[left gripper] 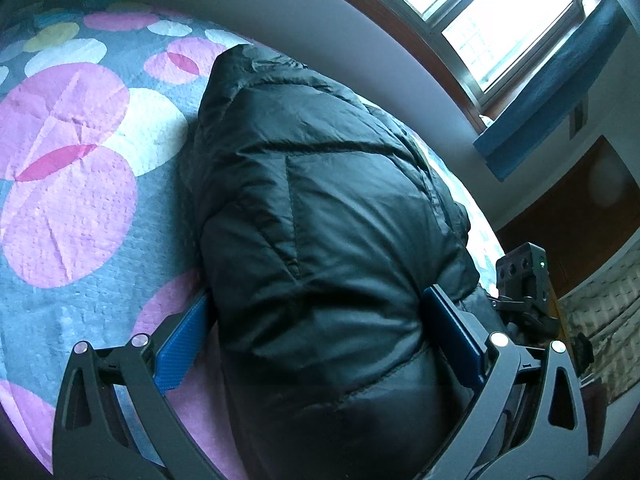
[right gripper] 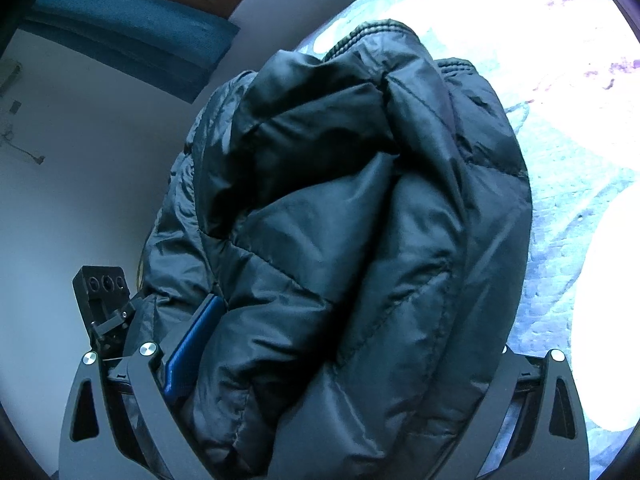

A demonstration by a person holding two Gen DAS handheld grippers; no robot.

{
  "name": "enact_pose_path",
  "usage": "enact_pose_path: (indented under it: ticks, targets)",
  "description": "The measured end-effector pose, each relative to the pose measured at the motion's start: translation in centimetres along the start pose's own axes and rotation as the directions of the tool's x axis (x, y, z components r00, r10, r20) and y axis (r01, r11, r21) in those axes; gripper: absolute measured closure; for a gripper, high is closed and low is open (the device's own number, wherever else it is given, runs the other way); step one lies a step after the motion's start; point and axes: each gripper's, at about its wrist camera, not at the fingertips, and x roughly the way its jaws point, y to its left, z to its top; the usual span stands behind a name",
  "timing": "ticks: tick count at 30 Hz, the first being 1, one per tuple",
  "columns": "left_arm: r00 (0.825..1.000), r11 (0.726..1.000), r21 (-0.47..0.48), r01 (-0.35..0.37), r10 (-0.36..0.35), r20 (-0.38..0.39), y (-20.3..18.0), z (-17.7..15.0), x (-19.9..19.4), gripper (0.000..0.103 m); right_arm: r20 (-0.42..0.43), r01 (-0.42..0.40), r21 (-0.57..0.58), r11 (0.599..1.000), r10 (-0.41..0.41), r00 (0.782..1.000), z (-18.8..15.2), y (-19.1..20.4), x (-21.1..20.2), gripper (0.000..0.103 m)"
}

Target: Fold large clothes

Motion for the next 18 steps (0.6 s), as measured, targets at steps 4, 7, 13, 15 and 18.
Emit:
enact_pose_path:
  ticks: [4, 7, 13, 15, 18]
  targets:
    - [1.000, 1.000, -0.009, 0.004, -0.004, -0.005, 0.0, 0.1, 0.0, 0.002, 0.013, 0.002, 0.001, 1.000, -0.002, 1.000, -0.1, 0.0, 0.0, 0.005]
    - [1.000, 1.000, -0.017, -0.001, 0.001, -0.007, 0.1, 0.2, 0.0, 0.002, 0.018, 0.005, 0.003, 1.000, -0.005, 1.000, -0.2, 0.1, 0.0, 0.005]
    - [0.998, 0.998, 0.004, -0.060, 0.060, 0.021, -0.8, 0.0, -0.7, 0.002, 0.048, 0.019, 0.021, 1.000, -0.020, 0.999, -0.5, -0.3, -1.1, 0.005]
    - [0.997, 0.997, -0.001, -0.071, 0.071, 0.026, -0.9, -0.1, -0.8, 0.002, 0.055, 0.025, 0.030, 0.999, -0.026, 0.998, -0.8, -0.4, -1.3, 0.005]
    - [0.996, 0.996, -0.011, -0.084, 0.084, 0.031, -1.0, -0.4, -1.2, 0.002, 0.063, 0.023, 0.043, 0.999, -0.025, 0.998, -1.1, -0.5, -1.7, 0.005]
